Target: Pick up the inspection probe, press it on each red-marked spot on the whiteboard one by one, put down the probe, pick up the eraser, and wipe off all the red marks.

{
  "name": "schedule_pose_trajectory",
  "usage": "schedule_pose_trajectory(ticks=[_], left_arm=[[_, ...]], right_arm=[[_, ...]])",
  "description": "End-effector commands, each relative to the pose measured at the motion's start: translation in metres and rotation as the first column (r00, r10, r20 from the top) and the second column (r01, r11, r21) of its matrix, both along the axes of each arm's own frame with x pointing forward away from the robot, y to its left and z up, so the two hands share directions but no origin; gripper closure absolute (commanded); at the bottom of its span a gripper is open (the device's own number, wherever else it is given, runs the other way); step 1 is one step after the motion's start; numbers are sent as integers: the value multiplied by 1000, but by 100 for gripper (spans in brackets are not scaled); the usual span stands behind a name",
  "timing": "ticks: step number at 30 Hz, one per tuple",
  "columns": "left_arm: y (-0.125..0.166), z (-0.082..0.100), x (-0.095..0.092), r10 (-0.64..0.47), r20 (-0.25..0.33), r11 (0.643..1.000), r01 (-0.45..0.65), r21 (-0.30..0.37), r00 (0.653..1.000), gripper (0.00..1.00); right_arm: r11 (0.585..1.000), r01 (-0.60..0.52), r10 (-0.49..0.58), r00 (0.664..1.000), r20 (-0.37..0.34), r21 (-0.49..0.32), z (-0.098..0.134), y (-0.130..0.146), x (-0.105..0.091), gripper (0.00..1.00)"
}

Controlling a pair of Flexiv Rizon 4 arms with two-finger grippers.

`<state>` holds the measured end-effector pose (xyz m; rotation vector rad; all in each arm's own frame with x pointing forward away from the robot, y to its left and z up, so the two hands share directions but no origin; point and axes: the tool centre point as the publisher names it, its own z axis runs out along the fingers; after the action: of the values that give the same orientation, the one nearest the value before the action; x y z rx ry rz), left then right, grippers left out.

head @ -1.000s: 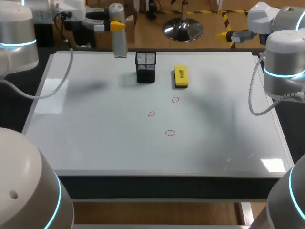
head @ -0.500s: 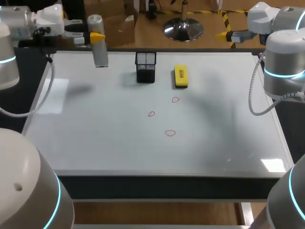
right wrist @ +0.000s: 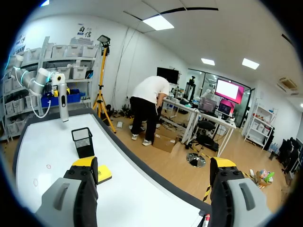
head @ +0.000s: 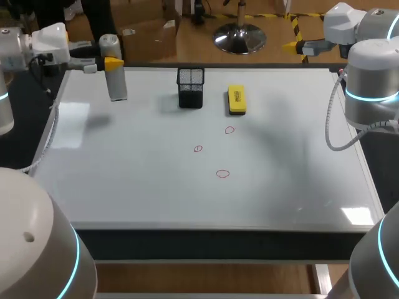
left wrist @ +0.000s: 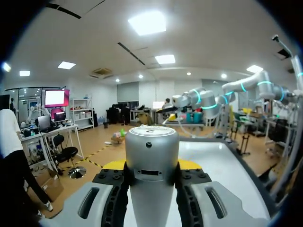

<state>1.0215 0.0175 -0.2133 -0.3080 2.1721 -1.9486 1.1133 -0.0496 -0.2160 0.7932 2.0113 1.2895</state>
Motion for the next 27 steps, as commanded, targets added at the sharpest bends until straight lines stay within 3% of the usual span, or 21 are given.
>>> schedule_pose_trajectory(ticks=[1,26,27], left_arm=[[3,-1,-8,44,1,999,-44,4,999,100],[6,-3,-10,57,-2,998,-57,6,998,100],[6,-3,-10,57,-2,998,-57,6,998,100]], right_arm=[[1000,-1,1,1000,-1,0,0,0,0,0],[1000,-1,1,1000,-1,0,0,0,0,0],[998,-48,48,999,-23,-27,-1,2,1,0]])
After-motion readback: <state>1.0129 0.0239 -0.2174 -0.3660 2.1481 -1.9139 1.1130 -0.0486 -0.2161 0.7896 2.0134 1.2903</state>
